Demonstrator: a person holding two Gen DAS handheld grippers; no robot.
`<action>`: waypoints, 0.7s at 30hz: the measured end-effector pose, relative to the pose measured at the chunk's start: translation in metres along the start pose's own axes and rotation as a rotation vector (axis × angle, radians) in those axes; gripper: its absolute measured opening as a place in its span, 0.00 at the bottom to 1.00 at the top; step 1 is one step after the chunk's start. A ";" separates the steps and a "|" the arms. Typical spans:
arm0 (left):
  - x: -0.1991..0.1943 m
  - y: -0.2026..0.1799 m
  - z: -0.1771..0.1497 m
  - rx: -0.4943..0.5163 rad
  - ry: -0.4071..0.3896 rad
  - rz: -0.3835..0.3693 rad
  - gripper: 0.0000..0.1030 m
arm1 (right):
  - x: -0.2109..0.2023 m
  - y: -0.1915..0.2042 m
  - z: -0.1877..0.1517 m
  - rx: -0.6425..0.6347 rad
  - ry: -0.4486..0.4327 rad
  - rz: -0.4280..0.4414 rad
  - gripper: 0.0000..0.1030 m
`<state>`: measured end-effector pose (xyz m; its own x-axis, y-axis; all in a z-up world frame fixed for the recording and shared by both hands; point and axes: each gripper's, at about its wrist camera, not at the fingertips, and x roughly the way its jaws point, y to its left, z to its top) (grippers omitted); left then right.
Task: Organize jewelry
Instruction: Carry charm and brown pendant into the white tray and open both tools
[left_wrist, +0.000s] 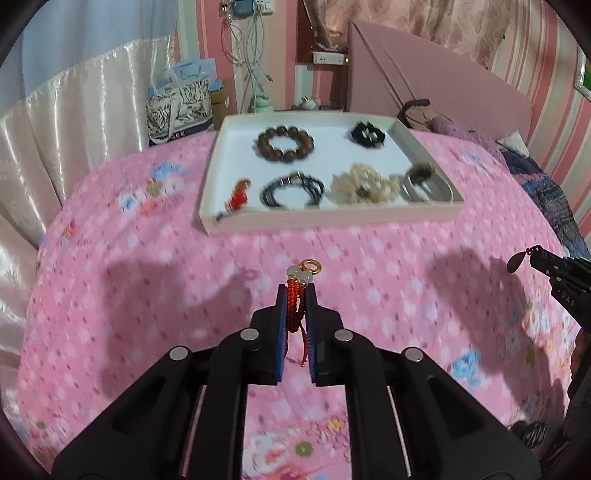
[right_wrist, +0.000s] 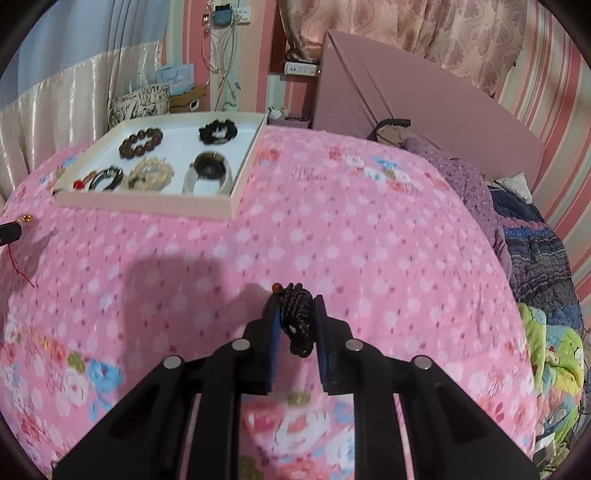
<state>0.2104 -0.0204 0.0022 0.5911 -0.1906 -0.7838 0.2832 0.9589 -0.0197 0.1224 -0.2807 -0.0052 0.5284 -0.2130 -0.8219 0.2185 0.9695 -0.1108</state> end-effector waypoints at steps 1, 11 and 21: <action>0.001 0.002 0.007 -0.004 -0.003 -0.002 0.07 | 0.000 0.000 0.005 0.001 -0.005 -0.002 0.17; 0.009 0.025 0.094 -0.043 -0.051 -0.026 0.07 | -0.001 0.021 0.098 -0.010 -0.089 0.020 0.17; 0.048 0.041 0.149 -0.100 -0.024 -0.065 0.07 | 0.010 0.087 0.189 -0.012 -0.090 0.086 0.17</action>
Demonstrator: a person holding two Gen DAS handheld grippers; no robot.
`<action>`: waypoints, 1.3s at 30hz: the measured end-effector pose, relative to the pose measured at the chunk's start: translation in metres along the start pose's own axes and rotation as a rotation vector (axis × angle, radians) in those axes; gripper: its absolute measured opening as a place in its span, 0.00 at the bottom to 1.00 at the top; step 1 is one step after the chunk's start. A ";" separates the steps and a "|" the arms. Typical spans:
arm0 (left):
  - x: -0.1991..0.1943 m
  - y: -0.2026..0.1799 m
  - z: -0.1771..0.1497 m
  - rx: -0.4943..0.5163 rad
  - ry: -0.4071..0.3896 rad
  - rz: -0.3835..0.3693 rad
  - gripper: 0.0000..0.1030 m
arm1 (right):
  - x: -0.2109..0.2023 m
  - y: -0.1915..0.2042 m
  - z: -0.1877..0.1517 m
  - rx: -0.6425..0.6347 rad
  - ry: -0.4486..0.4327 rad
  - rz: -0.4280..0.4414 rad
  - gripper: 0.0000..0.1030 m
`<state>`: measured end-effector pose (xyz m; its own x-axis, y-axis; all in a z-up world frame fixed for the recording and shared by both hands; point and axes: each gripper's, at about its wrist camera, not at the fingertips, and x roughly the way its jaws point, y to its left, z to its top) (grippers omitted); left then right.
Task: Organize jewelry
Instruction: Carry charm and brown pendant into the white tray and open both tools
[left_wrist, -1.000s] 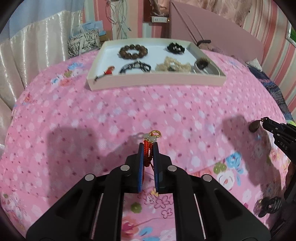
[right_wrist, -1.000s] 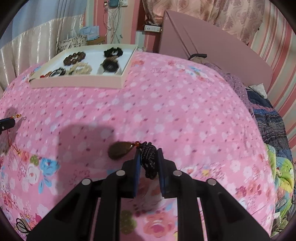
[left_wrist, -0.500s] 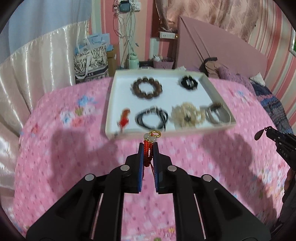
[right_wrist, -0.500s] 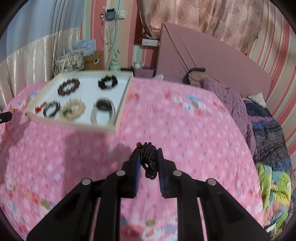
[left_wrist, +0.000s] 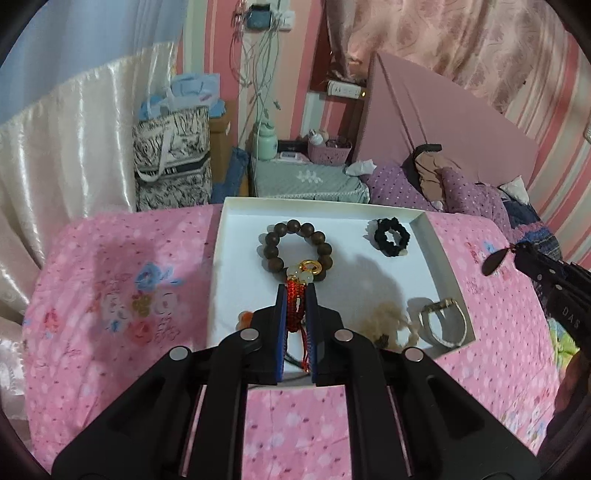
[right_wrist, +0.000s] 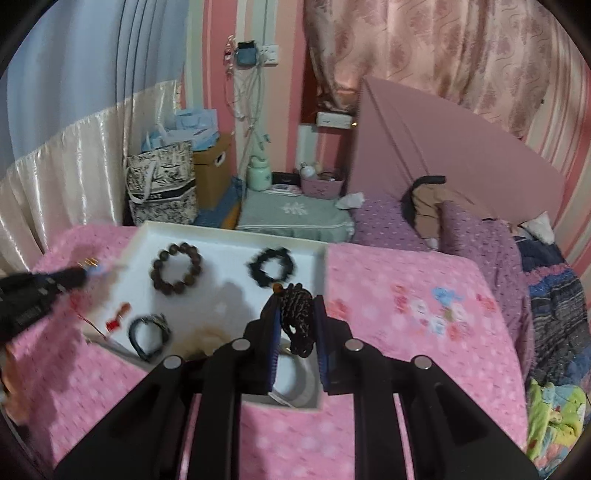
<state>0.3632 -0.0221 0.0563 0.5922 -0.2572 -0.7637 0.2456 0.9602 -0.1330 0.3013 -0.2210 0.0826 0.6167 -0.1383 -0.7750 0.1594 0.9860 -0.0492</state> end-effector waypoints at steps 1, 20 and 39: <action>0.006 0.000 0.003 -0.002 0.008 0.001 0.07 | 0.010 0.009 0.006 0.001 0.013 0.004 0.17; 0.106 0.012 0.003 0.018 0.112 0.084 0.07 | 0.136 0.035 -0.023 0.074 0.191 -0.002 0.16; 0.144 0.016 0.001 0.033 0.157 0.138 0.09 | 0.164 0.032 -0.033 -0.044 0.248 -0.037 0.18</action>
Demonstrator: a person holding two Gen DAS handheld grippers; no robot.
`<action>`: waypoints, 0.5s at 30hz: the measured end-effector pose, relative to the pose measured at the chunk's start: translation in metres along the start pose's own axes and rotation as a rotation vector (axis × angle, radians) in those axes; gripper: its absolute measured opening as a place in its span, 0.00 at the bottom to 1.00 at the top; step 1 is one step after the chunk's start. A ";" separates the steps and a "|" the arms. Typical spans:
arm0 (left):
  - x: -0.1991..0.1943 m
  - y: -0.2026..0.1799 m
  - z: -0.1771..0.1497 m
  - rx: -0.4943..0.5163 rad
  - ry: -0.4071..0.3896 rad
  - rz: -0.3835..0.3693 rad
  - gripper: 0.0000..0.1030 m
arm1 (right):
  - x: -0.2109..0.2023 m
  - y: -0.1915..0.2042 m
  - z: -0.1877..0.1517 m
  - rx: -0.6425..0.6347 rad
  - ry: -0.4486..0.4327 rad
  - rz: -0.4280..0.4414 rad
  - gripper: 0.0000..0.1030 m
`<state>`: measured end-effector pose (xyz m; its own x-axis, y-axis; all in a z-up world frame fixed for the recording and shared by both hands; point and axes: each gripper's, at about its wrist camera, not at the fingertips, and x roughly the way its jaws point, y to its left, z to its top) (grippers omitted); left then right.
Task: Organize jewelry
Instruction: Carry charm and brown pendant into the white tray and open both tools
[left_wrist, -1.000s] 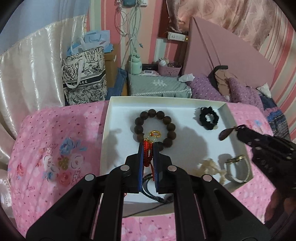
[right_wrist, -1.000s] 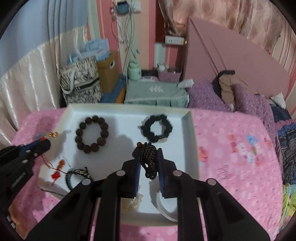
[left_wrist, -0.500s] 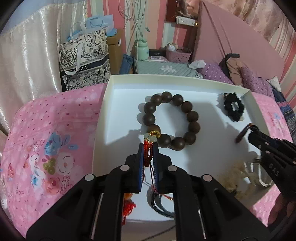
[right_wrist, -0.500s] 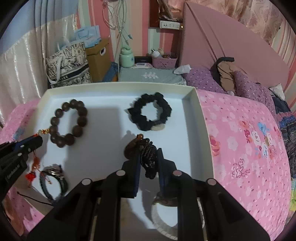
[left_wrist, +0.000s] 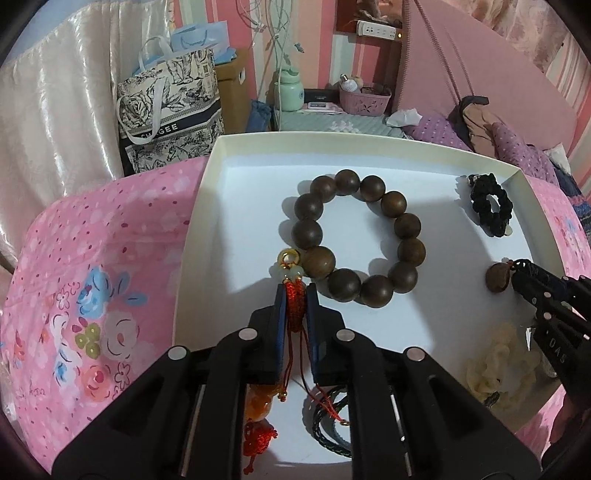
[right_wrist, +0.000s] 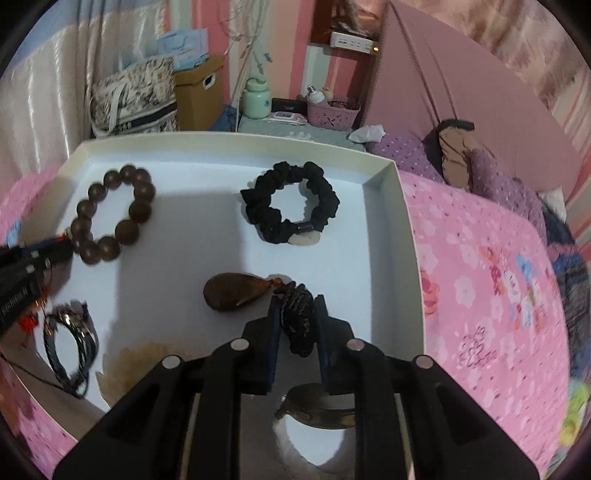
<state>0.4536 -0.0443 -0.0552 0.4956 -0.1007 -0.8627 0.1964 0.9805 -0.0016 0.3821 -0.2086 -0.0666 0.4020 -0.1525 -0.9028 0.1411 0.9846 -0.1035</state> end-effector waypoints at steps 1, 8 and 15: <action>0.000 0.001 0.000 -0.002 0.000 -0.003 0.09 | -0.001 0.002 0.001 -0.030 0.001 -0.009 0.18; 0.001 -0.002 -0.002 0.006 -0.012 0.046 0.36 | -0.009 -0.003 0.003 -0.115 -0.042 -0.051 0.50; -0.021 -0.008 0.000 0.017 -0.041 0.058 0.40 | -0.025 -0.027 0.009 -0.050 -0.078 0.020 0.63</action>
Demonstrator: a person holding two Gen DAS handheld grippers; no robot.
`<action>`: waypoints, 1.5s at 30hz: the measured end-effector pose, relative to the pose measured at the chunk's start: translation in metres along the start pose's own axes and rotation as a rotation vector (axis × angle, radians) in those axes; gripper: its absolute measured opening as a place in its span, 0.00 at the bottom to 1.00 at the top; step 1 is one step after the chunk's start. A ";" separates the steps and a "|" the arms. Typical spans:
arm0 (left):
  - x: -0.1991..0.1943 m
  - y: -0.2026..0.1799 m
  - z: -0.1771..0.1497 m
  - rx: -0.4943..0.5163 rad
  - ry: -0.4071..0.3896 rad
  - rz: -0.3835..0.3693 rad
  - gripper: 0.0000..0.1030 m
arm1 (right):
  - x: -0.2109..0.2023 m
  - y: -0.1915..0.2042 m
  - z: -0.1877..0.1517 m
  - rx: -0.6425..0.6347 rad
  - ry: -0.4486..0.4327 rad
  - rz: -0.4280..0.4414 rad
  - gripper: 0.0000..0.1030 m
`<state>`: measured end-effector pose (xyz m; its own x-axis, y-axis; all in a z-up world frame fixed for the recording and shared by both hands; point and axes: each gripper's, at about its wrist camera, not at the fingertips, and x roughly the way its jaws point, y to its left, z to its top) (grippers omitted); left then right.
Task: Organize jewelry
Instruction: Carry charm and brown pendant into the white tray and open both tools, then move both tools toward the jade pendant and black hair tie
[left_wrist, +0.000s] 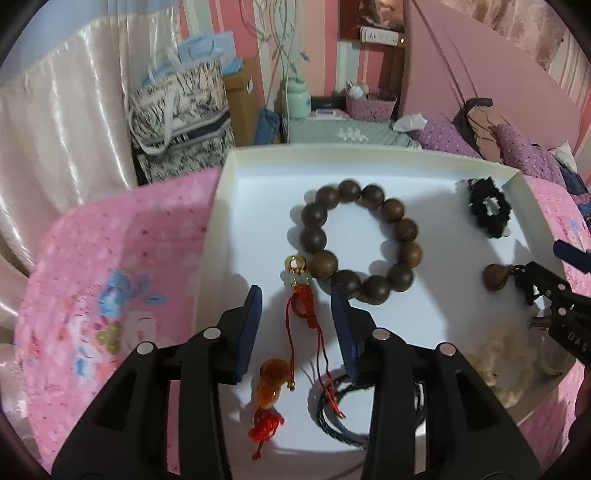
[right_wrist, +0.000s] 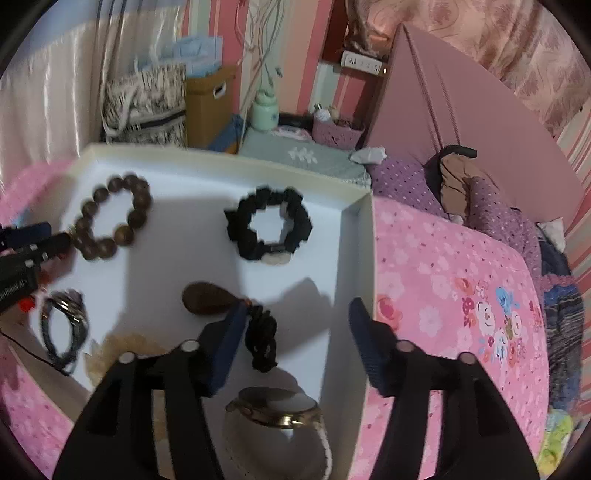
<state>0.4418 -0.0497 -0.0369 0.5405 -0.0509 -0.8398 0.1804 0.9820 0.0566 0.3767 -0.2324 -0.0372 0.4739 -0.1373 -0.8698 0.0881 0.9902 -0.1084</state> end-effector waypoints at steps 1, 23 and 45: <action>-0.010 -0.001 0.001 -0.003 -0.019 0.006 0.42 | -0.005 -0.002 0.001 0.009 -0.016 -0.001 0.64; -0.202 0.020 -0.065 -0.059 -0.245 0.071 0.97 | -0.199 -0.049 -0.025 0.100 -0.284 -0.111 0.90; -0.212 -0.016 -0.233 -0.069 -0.197 -0.030 0.97 | -0.213 -0.029 -0.217 0.169 -0.292 -0.050 0.90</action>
<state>0.1326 -0.0124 0.0140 0.6873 -0.1088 -0.7182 0.1463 0.9892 -0.0098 0.0830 -0.2261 0.0464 0.6943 -0.2114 -0.6879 0.2499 0.9672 -0.0450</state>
